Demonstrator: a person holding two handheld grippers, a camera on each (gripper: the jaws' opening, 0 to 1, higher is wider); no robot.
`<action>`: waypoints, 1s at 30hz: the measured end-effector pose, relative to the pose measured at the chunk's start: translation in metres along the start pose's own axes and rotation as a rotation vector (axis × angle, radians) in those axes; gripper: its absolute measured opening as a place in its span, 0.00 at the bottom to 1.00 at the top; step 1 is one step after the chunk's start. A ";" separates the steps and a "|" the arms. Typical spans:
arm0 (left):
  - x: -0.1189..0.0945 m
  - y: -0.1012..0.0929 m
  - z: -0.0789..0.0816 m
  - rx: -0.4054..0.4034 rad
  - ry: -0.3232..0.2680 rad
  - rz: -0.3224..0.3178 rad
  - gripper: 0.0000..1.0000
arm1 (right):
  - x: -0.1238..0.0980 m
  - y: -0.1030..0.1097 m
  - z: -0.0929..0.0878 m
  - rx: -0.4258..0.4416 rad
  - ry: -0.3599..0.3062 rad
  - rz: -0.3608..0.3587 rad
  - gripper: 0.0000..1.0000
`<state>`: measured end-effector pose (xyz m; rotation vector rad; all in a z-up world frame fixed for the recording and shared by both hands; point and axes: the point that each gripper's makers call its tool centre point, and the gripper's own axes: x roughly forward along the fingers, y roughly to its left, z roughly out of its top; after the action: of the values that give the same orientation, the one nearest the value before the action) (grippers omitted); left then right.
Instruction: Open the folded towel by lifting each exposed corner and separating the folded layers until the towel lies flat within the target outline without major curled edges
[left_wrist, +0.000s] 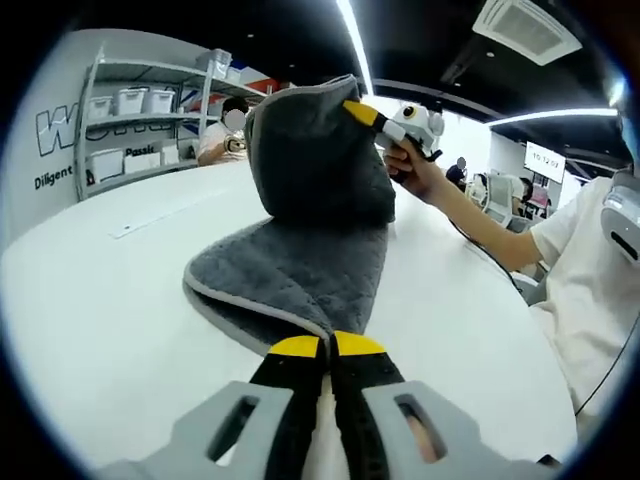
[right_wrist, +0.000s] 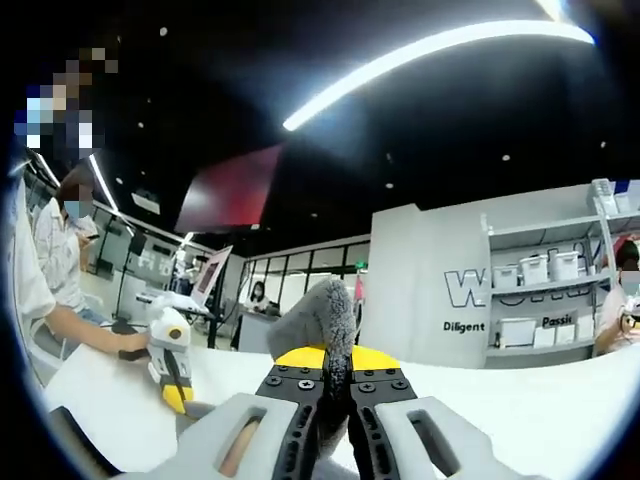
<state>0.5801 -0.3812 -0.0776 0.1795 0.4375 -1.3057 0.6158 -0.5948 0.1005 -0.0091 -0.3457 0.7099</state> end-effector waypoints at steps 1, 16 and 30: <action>0.000 0.000 0.000 -0.001 0.000 0.000 0.02 | -0.001 -0.002 0.000 0.009 -0.005 -0.002 0.00; 0.000 0.000 -0.002 0.000 0.003 0.003 0.02 | -0.024 -0.012 0.001 0.070 -0.012 -0.027 0.00; 0.000 -0.002 -0.002 0.007 0.005 0.007 0.02 | -0.053 -0.031 0.012 0.216 -0.094 -0.044 0.00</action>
<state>0.5782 -0.3811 -0.0789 0.1903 0.4359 -1.3005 0.5945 -0.6533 0.0998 0.2365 -0.3563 0.7021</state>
